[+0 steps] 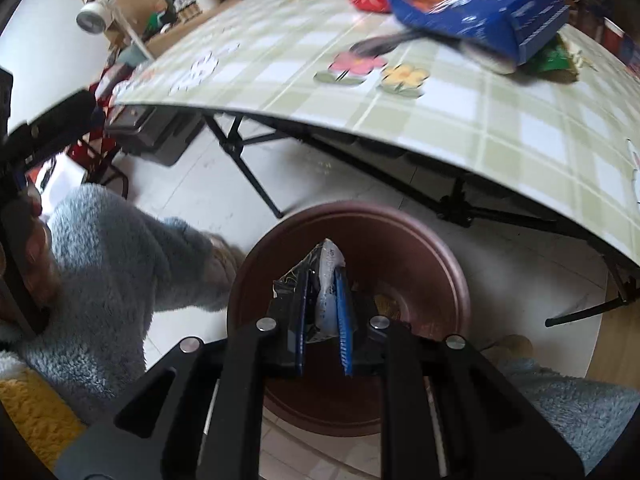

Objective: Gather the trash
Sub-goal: 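Lower the black packet into the brown bin and open the right tool, then grasp the crushed red can with the left tool, then grasp the blue coffee box with the right tool while the left tool holds the can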

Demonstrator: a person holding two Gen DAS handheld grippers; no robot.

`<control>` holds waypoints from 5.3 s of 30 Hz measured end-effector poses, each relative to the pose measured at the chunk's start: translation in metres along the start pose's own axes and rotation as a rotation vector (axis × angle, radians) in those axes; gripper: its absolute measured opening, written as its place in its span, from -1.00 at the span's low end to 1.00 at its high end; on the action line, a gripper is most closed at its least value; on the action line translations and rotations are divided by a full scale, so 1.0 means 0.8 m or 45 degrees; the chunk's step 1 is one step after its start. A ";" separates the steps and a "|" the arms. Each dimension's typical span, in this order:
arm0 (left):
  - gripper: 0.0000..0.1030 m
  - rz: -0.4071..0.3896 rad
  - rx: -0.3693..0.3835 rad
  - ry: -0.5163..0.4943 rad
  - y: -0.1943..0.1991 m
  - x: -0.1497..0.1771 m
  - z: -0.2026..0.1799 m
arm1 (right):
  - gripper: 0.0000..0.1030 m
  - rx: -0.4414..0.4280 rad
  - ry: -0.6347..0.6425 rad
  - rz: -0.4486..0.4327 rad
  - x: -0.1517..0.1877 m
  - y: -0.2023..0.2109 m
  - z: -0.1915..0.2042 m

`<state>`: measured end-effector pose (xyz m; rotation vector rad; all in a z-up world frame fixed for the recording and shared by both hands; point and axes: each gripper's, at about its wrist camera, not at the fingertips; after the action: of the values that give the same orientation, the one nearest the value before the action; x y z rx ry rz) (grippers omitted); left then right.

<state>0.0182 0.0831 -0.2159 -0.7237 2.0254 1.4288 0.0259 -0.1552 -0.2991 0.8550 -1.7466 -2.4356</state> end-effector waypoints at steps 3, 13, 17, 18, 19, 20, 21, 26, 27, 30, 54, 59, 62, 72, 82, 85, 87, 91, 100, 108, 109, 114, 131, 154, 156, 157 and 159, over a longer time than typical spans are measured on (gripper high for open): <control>0.88 0.006 0.008 0.027 -0.002 0.001 0.005 | -0.64 -0.016 0.009 0.039 0.000 -0.010 0.004; 0.88 0.026 0.001 0.039 -0.008 0.003 0.005 | 0.12 -0.014 -0.022 0.032 0.004 -0.010 -0.003; 0.88 0.032 -0.004 0.026 -0.008 0.004 0.003 | 0.69 0.034 -0.049 -0.031 0.001 0.004 -0.009; 0.88 0.034 -0.007 0.024 -0.009 0.004 0.002 | 0.78 0.051 -0.052 -0.047 0.000 0.008 -0.011; 0.88 0.036 -0.009 0.022 -0.010 0.004 0.002 | 0.83 0.072 -0.054 -0.068 -0.002 0.013 -0.012; 0.88 0.038 -0.010 0.020 -0.011 0.003 0.001 | 0.86 0.099 -0.059 -0.089 -0.004 0.018 -0.015; 0.88 0.041 -0.012 0.016 -0.012 0.002 0.000 | 0.89 0.115 -0.064 -0.101 -0.007 0.022 -0.017; 0.88 0.045 -0.030 -0.006 -0.018 -0.010 -0.005 | 0.89 0.183 -0.099 -0.200 -0.021 0.046 -0.036; 0.88 0.043 -0.039 -0.029 -0.020 -0.015 -0.007 | 0.89 0.196 -0.122 -0.230 -0.027 0.055 -0.042; 0.88 0.037 -0.063 -0.078 -0.026 -0.031 -0.015 | 0.89 0.201 -0.178 -0.311 -0.039 0.081 -0.055; 0.88 -0.022 0.056 -0.110 -0.042 -0.101 -0.038 | 0.89 0.297 -0.328 -0.499 -0.063 0.144 -0.111; 0.83 -0.023 0.073 -0.154 -0.054 -0.115 -0.045 | 0.89 0.371 -0.360 -0.494 -0.067 0.146 -0.130; 0.77 -0.017 0.080 -0.159 -0.065 -0.126 -0.046 | 0.89 0.384 -0.379 -0.503 -0.071 0.147 -0.141; 0.58 0.021 0.107 -0.258 -0.139 -0.183 -0.057 | 0.89 0.347 -0.405 -0.483 -0.093 0.135 -0.172; 0.31 0.106 0.156 -0.361 -0.254 -0.253 -0.058 | 0.89 0.335 -0.437 -0.465 -0.122 0.116 -0.206; 0.24 0.141 0.164 -0.388 -0.281 -0.261 -0.059 | 0.89 0.330 -0.443 -0.454 -0.129 0.109 -0.213; 0.23 0.163 0.183 -0.383 -0.297 -0.265 -0.058 | 0.89 0.328 -0.445 -0.446 -0.133 0.104 -0.217; 0.18 0.196 0.210 -0.354 -0.322 -0.269 -0.056 | 0.89 0.321 -0.446 -0.436 -0.138 0.098 -0.221; -0.39 0.233 0.210 -0.299 -0.338 -0.270 -0.051 | 0.89 0.295 -0.433 -0.438 -0.152 0.092 -0.217; -0.65 0.195 0.133 -0.268 -0.303 -0.264 -0.032 | 0.89 0.281 -0.433 -0.450 -0.157 0.093 -0.215; -0.65 0.193 0.124 -0.268 -0.299 -0.262 -0.030 | 0.89 0.279 -0.435 -0.451 -0.157 0.093 -0.215; -0.65 0.165 0.085 -0.264 -0.273 -0.259 -0.027 | 0.89 0.277 -0.426 -0.462 -0.158 0.098 -0.213; -0.66 0.088 0.058 -0.289 -0.209 -0.251 -0.045 | 0.89 0.204 -0.519 -0.528 -0.155 0.113 -0.220; -0.66 0.091 0.069 -0.190 -0.166 -0.216 -0.049 | 0.06 0.177 -0.723 -0.500 -0.189 0.040 -0.205; -0.66 0.085 0.070 -0.185 -0.162 -0.215 -0.050 | -0.01 0.120 -0.761 -0.527 -0.183 0.047 -0.210; -0.66 0.081 0.071 -0.184 -0.159 -0.215 -0.050 | -0.05 0.118 -0.759 -0.553 -0.182 0.054 -0.209; -0.66 0.073 0.073 -0.183 -0.154 -0.216 -0.051 | -0.09 0.136 -0.728 -0.591 -0.181 0.067 -0.205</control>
<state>0.2206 0.0283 -0.1635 -0.5276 1.9815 1.4067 0.2062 -0.2700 -0.2283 0.6711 -2.0484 -3.1632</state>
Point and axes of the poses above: each gripper's, at about its wrist camera, not at the fingertips, and y roughly against the way its jaws point, z to its left, x to its underside, and after that the axes turned 2 degrees about y, right-handed
